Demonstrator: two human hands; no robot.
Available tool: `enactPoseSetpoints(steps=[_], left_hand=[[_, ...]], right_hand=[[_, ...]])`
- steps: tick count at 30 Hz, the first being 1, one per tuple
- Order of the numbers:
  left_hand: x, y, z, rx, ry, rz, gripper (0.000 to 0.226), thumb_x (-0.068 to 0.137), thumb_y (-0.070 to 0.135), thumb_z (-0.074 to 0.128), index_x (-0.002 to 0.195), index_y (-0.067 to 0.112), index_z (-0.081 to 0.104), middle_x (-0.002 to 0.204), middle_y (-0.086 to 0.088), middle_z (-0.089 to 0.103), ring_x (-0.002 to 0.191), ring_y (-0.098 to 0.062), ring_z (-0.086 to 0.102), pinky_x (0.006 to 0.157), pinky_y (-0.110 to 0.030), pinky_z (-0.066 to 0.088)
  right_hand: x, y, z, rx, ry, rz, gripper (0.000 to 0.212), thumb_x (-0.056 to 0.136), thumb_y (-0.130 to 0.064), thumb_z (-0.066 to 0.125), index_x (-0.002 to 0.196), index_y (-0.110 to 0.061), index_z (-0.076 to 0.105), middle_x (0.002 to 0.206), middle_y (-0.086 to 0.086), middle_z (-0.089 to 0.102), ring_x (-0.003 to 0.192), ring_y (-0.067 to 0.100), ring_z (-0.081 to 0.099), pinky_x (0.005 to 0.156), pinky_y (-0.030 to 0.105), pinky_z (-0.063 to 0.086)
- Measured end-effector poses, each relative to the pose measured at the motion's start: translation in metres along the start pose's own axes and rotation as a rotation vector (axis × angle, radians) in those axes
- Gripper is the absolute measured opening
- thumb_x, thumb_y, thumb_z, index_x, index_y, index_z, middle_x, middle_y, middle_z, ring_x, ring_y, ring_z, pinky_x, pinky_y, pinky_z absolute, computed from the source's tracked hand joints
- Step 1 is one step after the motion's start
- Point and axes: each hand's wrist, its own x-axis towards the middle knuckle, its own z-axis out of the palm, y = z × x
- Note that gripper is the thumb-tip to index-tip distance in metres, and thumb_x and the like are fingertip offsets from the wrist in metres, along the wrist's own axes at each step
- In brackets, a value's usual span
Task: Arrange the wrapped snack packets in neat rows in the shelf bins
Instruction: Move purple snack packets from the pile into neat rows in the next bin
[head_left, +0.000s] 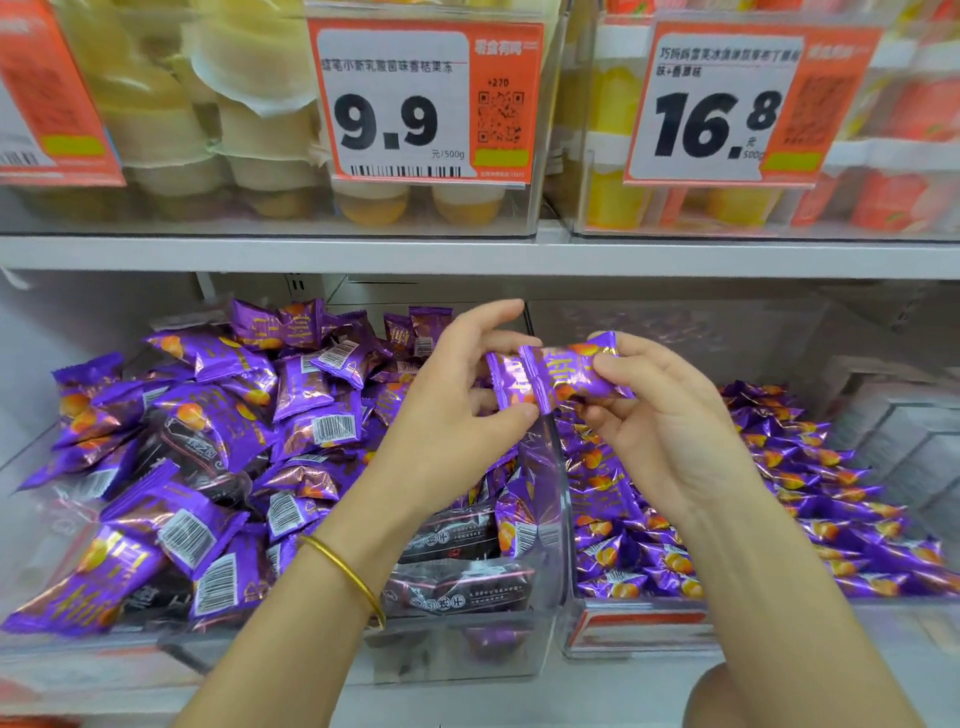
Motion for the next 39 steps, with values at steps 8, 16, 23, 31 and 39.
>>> enactPoseSetpoints(steps=[8, 16, 23, 31, 39], left_hand=[[-0.005, 0.001, 0.012, 0.083, 0.009, 0.017, 0.036, 0.077, 0.017, 0.065, 0.106, 0.035, 0.054, 0.112, 0.007, 0.061, 0.098, -0.014, 0.063, 0.092, -0.040, 0.050], [-0.003, -0.001, 0.023, 0.023, -0.111, 0.064, 0.055, 0.070, 0.012, 0.071, 0.117, 0.028, 0.047, 0.130, 0.008, 0.055, 0.121, -0.003, 0.051, 0.099, -0.027, 0.043], [0.007, -0.004, 0.015, -0.142, 0.166, -0.027, 0.040, 0.079, -0.006, 0.064, 0.106, 0.022, 0.054, 0.116, 0.006, 0.060, 0.113, -0.007, 0.058, 0.090, -0.023, 0.048], [0.009, -0.009, 0.015, -0.199, 0.274, -0.183, 0.029, 0.089, -0.008, 0.051, 0.098, 0.019, 0.058, 0.109, -0.005, 0.062, 0.105, -0.015, 0.063, 0.082, -0.027, 0.056], [0.008, -0.008, 0.012, -0.175, 0.306, -0.241, 0.024, 0.088, -0.005, 0.054, 0.098, 0.017, 0.059, 0.109, -0.010, 0.062, 0.105, -0.020, 0.063, 0.082, -0.030, 0.057]], right_hand=[[-0.005, -0.003, -0.003, -0.302, -0.060, -0.035, 0.015, 0.076, -0.004, 0.067, 0.077, -0.018, 0.065, 0.070, -0.005, 0.066, 0.063, 0.007, 0.058, 0.063, 0.023, 0.042], [-0.015, -0.024, -0.027, -0.535, -0.165, -0.204, 0.027, 0.056, -0.015, 0.086, 0.068, -0.024, 0.063, 0.073, -0.002, 0.069, 0.068, 0.016, 0.063, 0.069, 0.031, 0.053], [-0.038, -0.024, -0.075, -0.873, -0.079, 0.010, 0.026, 0.068, -0.002, 0.079, 0.070, -0.010, 0.055, 0.066, 0.001, 0.063, 0.052, 0.009, 0.057, 0.050, 0.013, 0.041], [-0.032, -0.004, -0.071, -1.158, -0.265, 0.014, 0.027, 0.066, -0.019, 0.084, 0.070, -0.025, 0.058, 0.073, -0.002, 0.060, 0.056, 0.004, 0.046, 0.054, 0.020, 0.038], [-0.028, 0.006, -0.067, -1.206, -0.174, 0.019, 0.023, 0.072, -0.016, 0.080, 0.072, -0.023, 0.058, 0.083, 0.000, 0.055, 0.056, 0.004, 0.055, 0.050, 0.013, 0.042]])
